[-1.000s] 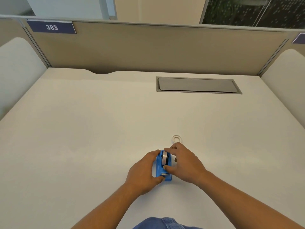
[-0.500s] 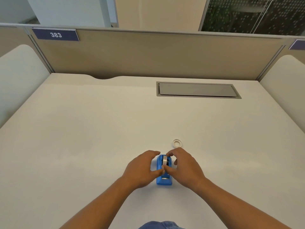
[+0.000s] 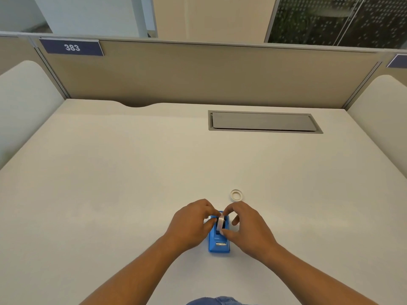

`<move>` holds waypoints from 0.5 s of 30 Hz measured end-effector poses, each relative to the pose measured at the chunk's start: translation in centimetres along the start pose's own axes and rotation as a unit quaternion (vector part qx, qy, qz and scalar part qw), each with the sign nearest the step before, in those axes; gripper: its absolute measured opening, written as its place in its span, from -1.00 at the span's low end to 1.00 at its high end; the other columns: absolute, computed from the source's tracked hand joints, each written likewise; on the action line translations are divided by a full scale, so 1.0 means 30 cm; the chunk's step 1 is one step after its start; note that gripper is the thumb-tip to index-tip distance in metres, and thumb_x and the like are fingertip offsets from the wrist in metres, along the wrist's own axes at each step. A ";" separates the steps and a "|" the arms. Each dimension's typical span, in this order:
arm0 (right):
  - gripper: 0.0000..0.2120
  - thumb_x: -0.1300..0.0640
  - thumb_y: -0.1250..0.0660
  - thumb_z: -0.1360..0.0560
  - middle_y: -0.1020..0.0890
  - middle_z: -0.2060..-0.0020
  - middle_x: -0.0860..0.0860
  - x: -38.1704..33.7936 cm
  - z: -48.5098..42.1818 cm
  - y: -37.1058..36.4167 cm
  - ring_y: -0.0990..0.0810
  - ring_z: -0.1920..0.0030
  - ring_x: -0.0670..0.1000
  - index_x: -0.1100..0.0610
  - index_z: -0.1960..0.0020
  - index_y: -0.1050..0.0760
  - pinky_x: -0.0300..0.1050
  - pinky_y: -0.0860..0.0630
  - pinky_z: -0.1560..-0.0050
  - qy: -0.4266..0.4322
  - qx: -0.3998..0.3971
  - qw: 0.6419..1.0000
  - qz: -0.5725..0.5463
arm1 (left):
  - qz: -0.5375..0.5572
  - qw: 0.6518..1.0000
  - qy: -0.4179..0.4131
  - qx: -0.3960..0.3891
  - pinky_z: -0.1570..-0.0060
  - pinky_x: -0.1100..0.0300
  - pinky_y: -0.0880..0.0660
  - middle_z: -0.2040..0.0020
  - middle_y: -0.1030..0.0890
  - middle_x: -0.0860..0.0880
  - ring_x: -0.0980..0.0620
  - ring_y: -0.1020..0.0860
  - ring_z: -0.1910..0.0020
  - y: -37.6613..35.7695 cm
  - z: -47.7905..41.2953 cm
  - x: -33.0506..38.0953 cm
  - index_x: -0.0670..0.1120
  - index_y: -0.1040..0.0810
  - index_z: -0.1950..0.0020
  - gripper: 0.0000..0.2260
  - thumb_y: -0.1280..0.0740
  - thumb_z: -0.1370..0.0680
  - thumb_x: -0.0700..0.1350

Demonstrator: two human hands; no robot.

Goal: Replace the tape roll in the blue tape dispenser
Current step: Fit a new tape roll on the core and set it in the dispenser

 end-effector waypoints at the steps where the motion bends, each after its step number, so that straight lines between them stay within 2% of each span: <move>1: -0.59 -0.09 -0.52 -0.36 -0.51 -0.04 -0.26 0.000 0.000 0.001 -0.52 0.14 -0.21 -0.22 -0.11 -0.42 -0.39 -0.38 0.23 0.001 -0.002 1.000 0.000 | 0.000 1.000 0.000 -0.002 0.09 0.32 -0.44 -0.11 -0.59 0.15 0.14 -0.56 0.01 0.000 -0.002 0.001 0.15 -0.60 -0.18 -0.80 -0.33 -0.57 0.01; 4: -0.53 -0.08 -0.52 -0.37 -0.51 -0.11 -0.26 -0.001 -0.004 0.002 -0.52 0.12 -0.20 -0.18 -0.23 -0.44 -0.41 -0.38 0.20 0.005 -0.011 1.000 0.001 | 0.002 1.000 -0.006 -0.004 0.11 0.35 -0.39 -0.12 -0.59 0.14 0.15 -0.55 0.03 0.000 -0.006 0.003 0.15 -0.59 -0.20 -0.78 -0.31 -0.57 -0.02; 7: -0.61 -0.08 -0.52 -0.35 -0.50 -0.04 -0.28 -0.001 -0.006 0.005 -0.53 0.11 -0.23 -0.22 -0.10 -0.45 -0.40 -0.38 0.22 -0.002 -0.016 1.000 0.003 | 0.004 1.000 -0.012 -0.008 0.10 0.36 -0.38 -0.12 -0.58 0.12 0.12 -0.54 0.01 0.000 -0.003 0.003 0.12 -0.60 -0.20 -0.70 -0.24 -0.58 -0.19; 10: -0.66 -0.11 -0.51 -0.35 -0.50 0.01 -0.28 0.003 -0.005 0.009 -0.53 0.09 -0.22 -0.25 -0.03 -0.42 -0.38 -0.40 0.23 -0.005 -0.013 1.000 -0.003 | 0.008 1.000 -0.015 -0.002 0.12 0.39 -0.38 -0.10 -0.58 0.13 0.14 -0.52 0.04 -0.005 0.012 0.001 0.13 -0.61 -0.18 -0.68 -0.23 -0.58 -0.22; 15: -0.66 -0.08 -0.43 -0.45 -0.53 -0.08 -0.24 0.002 -0.004 0.015 -0.55 0.06 -0.19 -0.15 -0.20 -0.49 -0.37 -0.43 0.13 0.009 -0.011 1.000 -0.015 | 0.019 1.000 -0.015 -0.001 0.09 0.37 -0.38 -0.09 -0.58 0.12 0.14 -0.51 0.04 -0.018 0.035 0.001 0.11 -0.61 -0.17 -0.69 -0.23 -0.57 -0.22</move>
Point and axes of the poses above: each hand's wrist, its own z-axis away from the middle knuckle, its own y-axis out of the back of the hand, x = y × z, the point moved 2 cm from there along -z, towards the middle knuckle
